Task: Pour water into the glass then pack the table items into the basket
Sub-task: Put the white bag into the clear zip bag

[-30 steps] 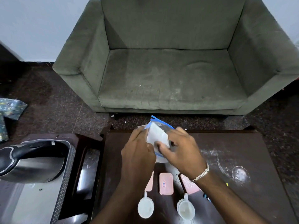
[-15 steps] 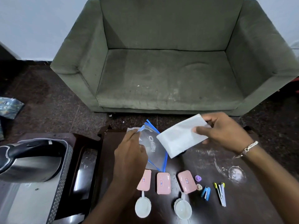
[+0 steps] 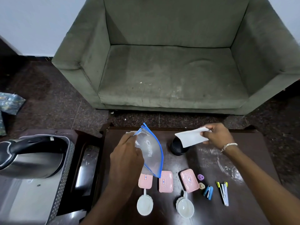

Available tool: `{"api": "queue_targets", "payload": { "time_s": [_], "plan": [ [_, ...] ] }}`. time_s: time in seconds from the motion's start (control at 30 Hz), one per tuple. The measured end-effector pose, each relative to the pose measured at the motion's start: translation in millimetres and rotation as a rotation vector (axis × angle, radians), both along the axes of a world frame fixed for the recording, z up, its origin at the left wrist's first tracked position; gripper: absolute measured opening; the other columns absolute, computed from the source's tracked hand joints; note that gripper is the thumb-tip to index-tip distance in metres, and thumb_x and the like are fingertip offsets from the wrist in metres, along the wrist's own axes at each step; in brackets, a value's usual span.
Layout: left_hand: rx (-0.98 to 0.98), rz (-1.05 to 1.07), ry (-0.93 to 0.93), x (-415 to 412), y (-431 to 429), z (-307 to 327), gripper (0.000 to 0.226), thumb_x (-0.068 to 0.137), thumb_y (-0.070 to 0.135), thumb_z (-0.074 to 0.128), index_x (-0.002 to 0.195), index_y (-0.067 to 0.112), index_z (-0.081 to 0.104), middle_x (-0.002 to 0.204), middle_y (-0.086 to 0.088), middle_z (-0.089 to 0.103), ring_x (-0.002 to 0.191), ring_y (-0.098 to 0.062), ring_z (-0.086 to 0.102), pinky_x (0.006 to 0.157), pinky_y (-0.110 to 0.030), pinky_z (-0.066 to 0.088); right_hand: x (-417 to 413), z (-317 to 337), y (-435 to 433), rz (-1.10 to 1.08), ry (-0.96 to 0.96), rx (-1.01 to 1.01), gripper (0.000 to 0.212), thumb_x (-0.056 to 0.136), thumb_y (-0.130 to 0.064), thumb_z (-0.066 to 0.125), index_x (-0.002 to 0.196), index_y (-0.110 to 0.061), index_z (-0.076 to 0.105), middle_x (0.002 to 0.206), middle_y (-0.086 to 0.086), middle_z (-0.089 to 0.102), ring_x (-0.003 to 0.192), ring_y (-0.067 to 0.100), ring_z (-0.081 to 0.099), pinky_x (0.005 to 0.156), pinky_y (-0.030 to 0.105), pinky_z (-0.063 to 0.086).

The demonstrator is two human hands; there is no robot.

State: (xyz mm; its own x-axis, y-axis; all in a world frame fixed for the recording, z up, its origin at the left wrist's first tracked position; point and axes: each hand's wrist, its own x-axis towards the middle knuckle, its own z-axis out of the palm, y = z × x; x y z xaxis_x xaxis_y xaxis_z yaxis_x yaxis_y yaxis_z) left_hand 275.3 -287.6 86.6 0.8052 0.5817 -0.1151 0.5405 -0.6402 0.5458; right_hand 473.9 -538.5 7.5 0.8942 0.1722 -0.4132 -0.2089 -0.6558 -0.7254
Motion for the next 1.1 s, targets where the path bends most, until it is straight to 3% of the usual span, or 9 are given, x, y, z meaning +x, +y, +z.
{"api": "queue_targets", "payload": {
  "time_s": [0.2,0.27,0.4,0.53,0.7,0.8,0.87,1.0,1.1],
  "plan": [
    [-0.005,-0.004,0.009,-4,2,-2,0.047,0.086,-0.003,0.055,0.126,0.016,0.070,0.136,0.012,0.062,0.107,-0.019,0.064,0.080,-0.024,0.039,-6,-35,11,-0.015,-0.021,-0.145,0.040,0.080,0.006,0.057,0.071,-0.027,0.077,0.070,0.008,0.074,0.069,0.022,0.075,0.055,0.028,0.063],
    [-0.005,-0.003,0.010,-3,4,-2,0.048,0.085,-0.003,0.055,0.127,0.016,0.070,0.137,0.013,0.062,0.108,-0.018,0.064,0.081,-0.024,0.040,-6,-41,14,0.016,-0.015,-0.200,0.037,0.078,0.006,0.056,0.069,-0.024,0.077,0.069,0.013,0.074,0.064,0.022,0.075,0.061,0.034,0.064],
    [-0.010,-0.029,-0.006,-3,3,-1,0.048,0.085,-0.003,0.055,0.126,0.017,0.070,0.136,0.013,0.062,0.108,-0.017,0.064,0.081,-0.026,0.043,-5,-56,25,0.042,0.024,-0.306,0.025,0.077,-0.005,0.060,0.093,-0.012,0.079,0.087,0.020,0.072,0.085,0.035,0.073,0.081,0.043,0.061],
    [-0.009,-0.044,-0.023,-2,3,-1,0.045,0.085,-0.001,0.056,0.125,0.017,0.070,0.134,0.014,0.062,0.107,-0.017,0.065,0.081,-0.028,0.046,-6,-69,39,0.038,0.050,-0.374,0.028,0.080,-0.013,0.063,0.104,-0.013,0.076,0.101,0.018,0.067,0.099,0.037,0.067,0.082,0.033,0.052],
    [-0.038,-0.048,-0.045,-1,6,0,0.042,0.086,0.000,0.058,0.124,0.013,0.071,0.131,0.011,0.062,0.103,-0.019,0.066,0.086,-0.039,0.054,-9,-80,46,0.086,0.070,-0.460,0.038,0.083,-0.019,0.070,0.120,-0.016,0.070,0.125,0.021,0.064,0.112,0.040,0.063,0.089,0.036,0.050],
    [-0.064,-0.031,-0.042,-2,9,-1,0.033,0.088,0.002,0.060,0.118,0.009,0.071,0.121,0.005,0.061,0.094,-0.024,0.066,0.085,-0.045,0.054,-16,-68,42,0.208,-0.060,-0.535,0.049,0.086,-0.031,0.073,0.132,-0.018,0.060,0.130,0.017,0.054,0.115,0.040,0.060,0.091,0.041,0.049],
    [-0.071,-0.014,-0.053,-2,10,-2,0.029,0.089,0.004,0.062,0.115,0.009,0.072,0.113,0.003,0.060,0.089,-0.024,0.065,0.084,-0.044,0.053,-29,-48,42,0.147,-0.217,-0.378,0.052,0.091,-0.037,0.070,0.137,-0.018,0.056,0.128,0.014,0.050,0.111,0.035,0.061,0.092,0.041,0.050],
    [-0.083,0.011,-0.093,2,6,0,0.025,0.092,0.011,0.063,0.113,0.010,0.075,0.103,0.001,0.064,0.089,-0.023,0.065,0.088,-0.043,0.053,-80,18,51,0.166,-0.453,0.225,0.039,0.092,-0.056,0.063,0.123,-0.033,0.064,0.121,-0.002,0.056,0.111,0.010,0.062,0.086,0.019,0.050],
    [-0.106,0.003,-0.149,5,2,2,0.023,0.093,0.011,0.064,0.111,0.008,0.077,0.095,-0.001,0.066,0.084,-0.023,0.067,0.086,-0.045,0.055,-122,44,55,0.432,-0.500,0.223,0.054,0.079,-0.072,0.067,0.121,-0.039,0.066,0.141,0.001,0.048,0.135,0.018,0.044,0.105,0.022,0.039]
  ]
}}
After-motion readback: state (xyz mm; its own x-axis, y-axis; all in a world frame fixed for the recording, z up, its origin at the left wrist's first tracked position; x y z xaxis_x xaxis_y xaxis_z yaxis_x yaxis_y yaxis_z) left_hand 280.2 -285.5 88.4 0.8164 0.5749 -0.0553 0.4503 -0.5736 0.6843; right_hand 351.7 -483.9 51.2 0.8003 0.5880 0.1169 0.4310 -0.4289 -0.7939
